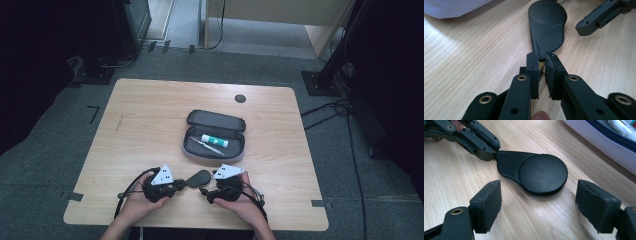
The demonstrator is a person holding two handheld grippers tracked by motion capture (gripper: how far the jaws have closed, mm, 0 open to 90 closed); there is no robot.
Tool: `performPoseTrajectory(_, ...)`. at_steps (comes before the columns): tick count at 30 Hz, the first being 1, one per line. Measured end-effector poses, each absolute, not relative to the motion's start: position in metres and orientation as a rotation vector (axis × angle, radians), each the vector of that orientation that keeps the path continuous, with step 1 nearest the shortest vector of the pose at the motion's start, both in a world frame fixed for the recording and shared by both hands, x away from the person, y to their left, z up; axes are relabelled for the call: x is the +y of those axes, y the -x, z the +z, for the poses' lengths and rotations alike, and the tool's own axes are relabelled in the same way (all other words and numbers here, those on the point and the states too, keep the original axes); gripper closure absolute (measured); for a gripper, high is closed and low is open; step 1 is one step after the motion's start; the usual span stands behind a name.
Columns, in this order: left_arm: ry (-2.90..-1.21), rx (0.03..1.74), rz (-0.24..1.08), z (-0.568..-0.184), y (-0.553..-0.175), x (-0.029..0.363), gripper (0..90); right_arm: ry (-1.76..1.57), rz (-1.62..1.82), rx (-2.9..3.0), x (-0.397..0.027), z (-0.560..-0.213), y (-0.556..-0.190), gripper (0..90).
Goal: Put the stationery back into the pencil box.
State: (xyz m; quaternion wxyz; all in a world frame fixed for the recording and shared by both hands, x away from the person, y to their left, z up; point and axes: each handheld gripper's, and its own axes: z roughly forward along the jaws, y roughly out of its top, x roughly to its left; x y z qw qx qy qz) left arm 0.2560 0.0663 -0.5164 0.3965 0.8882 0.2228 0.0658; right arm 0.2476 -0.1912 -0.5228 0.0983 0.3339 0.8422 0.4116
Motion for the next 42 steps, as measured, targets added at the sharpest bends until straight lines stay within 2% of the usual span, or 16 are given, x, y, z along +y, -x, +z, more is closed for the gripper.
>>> performPoseTrajectory(7,-2.254,0.552,0.15,-0.516,-0.256,0.067,82.6,-0.971,1.205,2.496,-0.188,-0.523,-0.25,21.0)
performPoseTrajectory(15,-2.254,0.538,0.138,-0.517,-0.256,0.068,82.6,-0.844,1.163,2.516,-0.181,-0.523,-0.243,31.9)
performPoseTrajectory(21,-2.257,0.513,0.158,-0.517,-0.254,0.068,81.3,-0.842,1.178,2.517,-0.185,-0.523,-0.242,35.9)
performPoseTrajectory(32,-2.281,0.422,0.189,-0.518,-0.247,0.063,62.4,-0.939,1.303,2.545,-0.187,-0.523,-0.241,41.7)
performPoseTrajectory(33,-2.282,0.417,0.18,-0.518,-0.246,0.062,60.2,-0.946,1.309,2.547,-0.187,-0.523,-0.241,43.6)
performPoseTrajectory(35,-2.288,0.402,0.179,-0.518,-0.245,0.061,54.5,-0.96,1.305,2.532,-0.187,-0.523,-0.24,57.6)
performPoseTrajectory(40,-2.286,0.404,0.181,-0.518,-0.244,0.061,56.1,-0.953,1.316,2.545,-0.186,-0.523,-0.239,50.9)
performPoseTrajectory(42,-2.284,0.401,0.174,-0.518,-0.243,0.064,59.7,-0.962,1.32,2.543,-0.187,-0.523,-0.239,49.2)
